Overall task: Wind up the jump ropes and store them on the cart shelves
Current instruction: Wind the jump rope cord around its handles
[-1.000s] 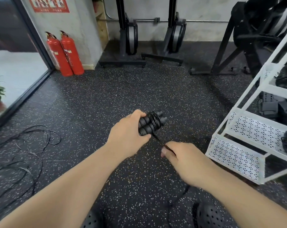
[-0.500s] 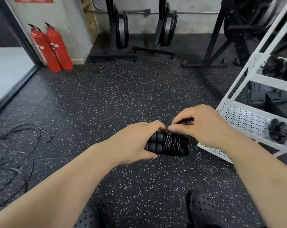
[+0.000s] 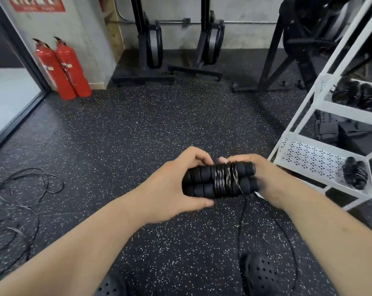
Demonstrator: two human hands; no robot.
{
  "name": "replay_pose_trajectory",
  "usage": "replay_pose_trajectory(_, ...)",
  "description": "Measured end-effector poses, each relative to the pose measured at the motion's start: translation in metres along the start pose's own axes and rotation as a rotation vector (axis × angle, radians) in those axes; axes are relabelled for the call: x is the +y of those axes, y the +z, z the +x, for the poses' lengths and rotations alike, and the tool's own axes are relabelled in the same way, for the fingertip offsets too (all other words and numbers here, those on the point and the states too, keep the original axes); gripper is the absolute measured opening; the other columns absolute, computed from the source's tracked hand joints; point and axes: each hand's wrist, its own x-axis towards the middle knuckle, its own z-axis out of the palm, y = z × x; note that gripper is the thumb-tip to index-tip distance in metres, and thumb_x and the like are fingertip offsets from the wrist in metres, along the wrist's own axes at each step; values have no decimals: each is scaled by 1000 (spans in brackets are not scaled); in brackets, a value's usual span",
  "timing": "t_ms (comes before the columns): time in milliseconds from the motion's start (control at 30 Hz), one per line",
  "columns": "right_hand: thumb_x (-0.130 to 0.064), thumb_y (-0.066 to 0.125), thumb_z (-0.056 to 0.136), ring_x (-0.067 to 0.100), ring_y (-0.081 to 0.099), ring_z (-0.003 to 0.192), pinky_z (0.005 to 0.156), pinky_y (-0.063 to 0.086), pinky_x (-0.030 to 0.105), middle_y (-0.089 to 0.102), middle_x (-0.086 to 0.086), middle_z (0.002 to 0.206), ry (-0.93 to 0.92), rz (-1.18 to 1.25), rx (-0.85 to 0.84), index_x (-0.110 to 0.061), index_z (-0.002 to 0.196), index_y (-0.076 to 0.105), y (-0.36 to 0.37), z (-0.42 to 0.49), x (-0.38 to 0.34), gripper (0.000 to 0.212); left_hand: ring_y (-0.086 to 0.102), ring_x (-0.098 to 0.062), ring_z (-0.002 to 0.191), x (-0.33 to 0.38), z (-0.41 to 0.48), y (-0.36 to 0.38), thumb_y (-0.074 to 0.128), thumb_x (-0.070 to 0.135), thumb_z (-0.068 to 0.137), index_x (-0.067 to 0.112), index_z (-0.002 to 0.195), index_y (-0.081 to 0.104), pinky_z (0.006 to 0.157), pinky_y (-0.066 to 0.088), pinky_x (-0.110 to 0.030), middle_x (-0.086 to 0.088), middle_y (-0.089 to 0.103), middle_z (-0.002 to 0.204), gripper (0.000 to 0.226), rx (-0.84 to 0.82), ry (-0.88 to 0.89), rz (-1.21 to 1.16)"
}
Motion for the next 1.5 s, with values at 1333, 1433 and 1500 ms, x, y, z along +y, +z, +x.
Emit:
replay_pose_trajectory(1333, -32, 89, 85, 3, 71, 94, 92, 55, 29, 77, -19, 95, -259, -597, -176, -40, 95, 82, -16, -7, -22, 15, 59, 9, 107, -21, 13, 5, 98, 31, 74, 40, 119, 62, 86, 42, -3, 25, 61, 112, 59, -180, 11, 299)
replay_pose_trajectory(1433, -27, 91, 83, 5, 73, 91, 89, 55, 23, 79, -12, 95, -268, -492, -194, -31, 95, 83, -21, -7, -25, 15, 59, 12, 105, -13, 9, 7, 98, 30, 75, 40, 120, 61, 81, 40, -1, 26, 63, 109, 60, -210, 15, 281)
replay_pose_trajectory(1500, -25, 90, 82, 8, 73, 91, 86, 55, 19, 79, -7, 95, -254, -414, -191, -25, 96, 83, -24, -8, -24, 15, 63, 9, 103, -8, 6, 7, 98, 27, 75, 39, 120, 61, 81, 43, -3, 25, 66, 107, 59, -202, 3, 207)
